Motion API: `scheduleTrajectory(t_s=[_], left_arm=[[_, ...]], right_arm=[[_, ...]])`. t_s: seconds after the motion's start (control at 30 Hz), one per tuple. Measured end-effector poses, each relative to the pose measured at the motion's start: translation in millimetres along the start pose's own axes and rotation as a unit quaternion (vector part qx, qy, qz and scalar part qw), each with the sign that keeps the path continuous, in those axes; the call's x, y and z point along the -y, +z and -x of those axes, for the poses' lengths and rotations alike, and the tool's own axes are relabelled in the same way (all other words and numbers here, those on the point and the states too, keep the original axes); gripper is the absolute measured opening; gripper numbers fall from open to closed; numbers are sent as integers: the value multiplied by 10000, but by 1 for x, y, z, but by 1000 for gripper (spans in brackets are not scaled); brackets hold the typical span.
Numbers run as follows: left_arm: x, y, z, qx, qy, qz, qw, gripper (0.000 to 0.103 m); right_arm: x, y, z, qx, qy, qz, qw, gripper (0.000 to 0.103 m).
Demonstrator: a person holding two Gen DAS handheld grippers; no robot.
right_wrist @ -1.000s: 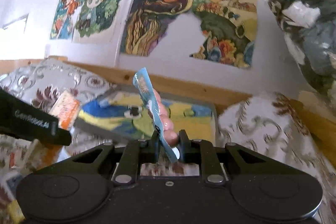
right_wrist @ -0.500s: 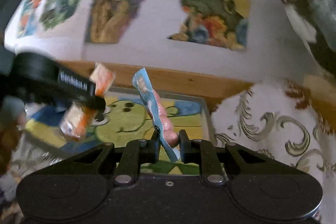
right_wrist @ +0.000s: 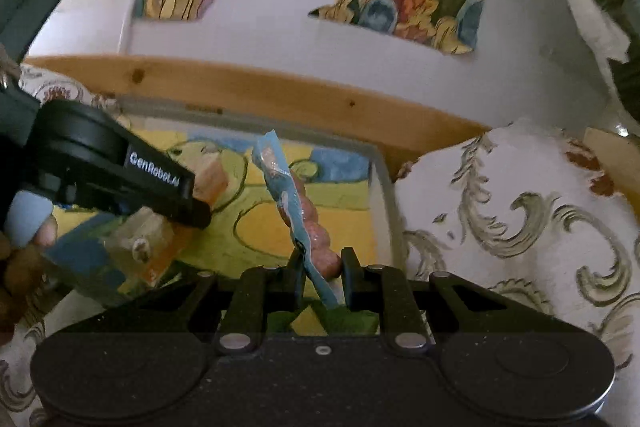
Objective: Organize snacks
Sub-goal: 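Lower the rice cake into the tray with the left tool while the right releases the sausages there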
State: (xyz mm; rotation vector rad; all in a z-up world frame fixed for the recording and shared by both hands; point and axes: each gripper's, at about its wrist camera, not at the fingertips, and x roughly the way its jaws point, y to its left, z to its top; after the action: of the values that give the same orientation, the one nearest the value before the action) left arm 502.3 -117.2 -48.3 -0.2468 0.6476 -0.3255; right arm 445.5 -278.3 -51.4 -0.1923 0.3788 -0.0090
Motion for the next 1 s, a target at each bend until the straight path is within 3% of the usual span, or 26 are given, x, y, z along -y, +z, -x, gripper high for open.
scheduleTrajectory(t_s=[0.2, 0.3, 0.37, 0.47, 0.67, 1.0], left_arm=[[-4, 0, 4, 44, 35, 45, 10000, 37], [-10, 1, 11, 99, 110, 163, 9998, 54], [-14, 3, 17, 170, 171, 227, 9995, 64], [-17, 5, 32, 391, 283, 345, 9982, 81], [-15, 4, 75, 930, 509, 327, 9938, 100], [-3, -10, 173, 1610, 862, 123, 9831, 103]], right_arm=[[-5, -4, -5, -101, 184, -150, 9997, 47], [-7, -1, -1, -24, 226, -177, 9996, 61], [-6, 1, 4, 79, 314, -254, 9992, 78], [-5, 7, 14, 237, 385, -322, 9985, 83], [1, 21, 46, 575, 326, -475, 9967, 99], [8, 38, 127, 852, 285, -681, 9936, 102]])
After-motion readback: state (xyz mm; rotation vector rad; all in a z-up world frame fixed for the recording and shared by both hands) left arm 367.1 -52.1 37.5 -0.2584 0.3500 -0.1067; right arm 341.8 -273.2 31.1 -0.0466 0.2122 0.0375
